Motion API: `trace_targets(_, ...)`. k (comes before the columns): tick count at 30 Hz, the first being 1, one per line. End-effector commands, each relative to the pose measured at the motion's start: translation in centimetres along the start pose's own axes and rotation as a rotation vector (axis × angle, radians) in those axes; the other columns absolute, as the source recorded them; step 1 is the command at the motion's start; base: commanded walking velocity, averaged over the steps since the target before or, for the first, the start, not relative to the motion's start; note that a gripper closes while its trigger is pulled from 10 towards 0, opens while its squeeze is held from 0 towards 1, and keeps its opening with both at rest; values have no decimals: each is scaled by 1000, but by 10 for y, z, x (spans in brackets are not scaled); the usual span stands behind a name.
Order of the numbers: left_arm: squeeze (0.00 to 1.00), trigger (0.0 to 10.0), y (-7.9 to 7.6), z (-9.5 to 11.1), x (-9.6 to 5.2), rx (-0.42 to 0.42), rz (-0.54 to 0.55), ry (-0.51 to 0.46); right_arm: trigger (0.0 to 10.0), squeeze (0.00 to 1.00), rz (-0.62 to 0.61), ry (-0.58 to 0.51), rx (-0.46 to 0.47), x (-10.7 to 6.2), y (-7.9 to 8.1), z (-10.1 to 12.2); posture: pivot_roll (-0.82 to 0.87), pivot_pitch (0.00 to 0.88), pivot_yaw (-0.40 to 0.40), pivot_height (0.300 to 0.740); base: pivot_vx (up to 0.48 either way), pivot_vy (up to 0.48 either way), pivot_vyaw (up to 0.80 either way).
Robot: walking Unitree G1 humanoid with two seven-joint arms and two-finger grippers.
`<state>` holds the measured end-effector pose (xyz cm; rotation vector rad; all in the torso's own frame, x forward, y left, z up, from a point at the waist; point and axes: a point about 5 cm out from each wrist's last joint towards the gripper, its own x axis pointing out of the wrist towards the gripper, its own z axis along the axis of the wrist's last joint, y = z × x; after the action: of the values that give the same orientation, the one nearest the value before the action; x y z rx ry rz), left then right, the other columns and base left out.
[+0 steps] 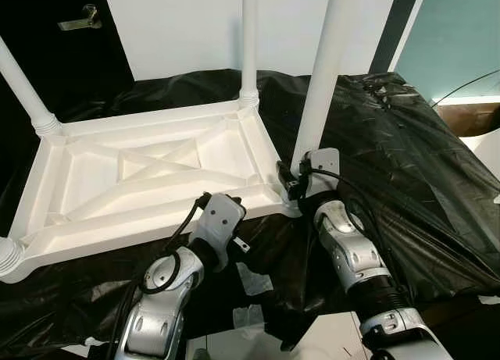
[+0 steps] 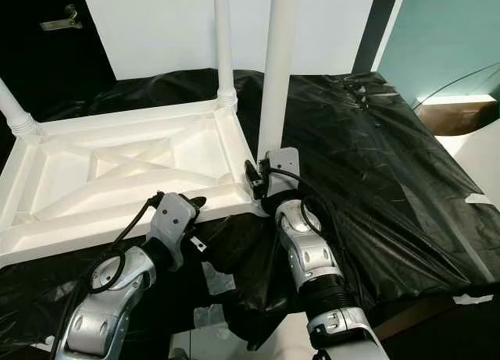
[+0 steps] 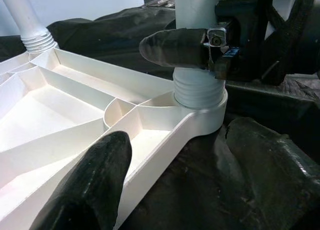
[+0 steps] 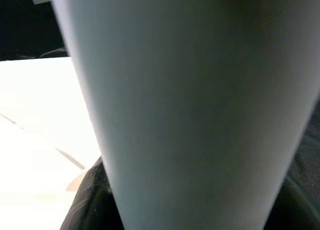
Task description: Building children table
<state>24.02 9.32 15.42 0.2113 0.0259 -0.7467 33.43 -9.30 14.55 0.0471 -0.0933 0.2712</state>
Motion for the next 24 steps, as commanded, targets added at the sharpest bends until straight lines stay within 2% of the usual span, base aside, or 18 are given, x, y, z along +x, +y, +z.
trace_targets(1, 0, 10000, 8, 1, -1, 17, 144, -5, 10000, 0, -40, 41, 1, -5, -11, -10, 119, 21, -16, 740, 0, 0, 0)
trace_targets(2, 0, 10000, 9, 1, 0, 15, 144, -5, 10000, 847, -28, 25, 1, -5, -12, -8, 115, 19, -14, 740, 0, 0, 0)
trace_targets(3, 0, 10000, 9, 1, 0, 15, 144, -5, 10000, 847, -28, 25, 1, -5, -12, -8, 115, 19, -14, 740, 0, 0, 0)
trace_targets(4, 0, 10000, 9, 1, 0, 22, 141, -6, 10000, 1000, -19, 14, -4, -5, -13, -6, 115, 19, -15, 740, 0, 0, 0)
trace_targets(9, 0, 10000, 9, 1, 0, 21, 136, -7, 10000, 1000, 21, 3, -10, -5, -14, -3, 115, 18, -15, 740, 0, 0, 0)
trace_targets(11, 0, 10000, 10, 1, -1, 20, 131, -7, 10000, 1000, 107, -8, -14, -9, -18, -2, 115, 19, -15, 740, 0, 0, 0)
trace_targets(15, 0, 10000, 10, 1, -1, 21, 129, -7, 10000, 1000, 143, -14, -20, -11, -21, -1, 115, 19, -17, 740, 0, 0, 0)
trace_targets(16, 0, 10000, 10, 1, -1, 25, 126, -7, 10000, 0, 191, -16, -27, -12, -25, 0, 116, 21, -17, 740, 0, 0, 0)
trace_targets(18, 0, 10000, 10, 2, 0, 16, 123, -12, 10000, 0, 320, -21, -36, -11, -30, 3, 115, 19, -14, 740, 0, 0, 0)
trace_targets(24, 0, 10000, 11, 3, 2, 16, 121, -19, 10000, 0, 423, -25, -55, -3, -29, 9, 111, 18, -6, 740, 0, 0, 0)
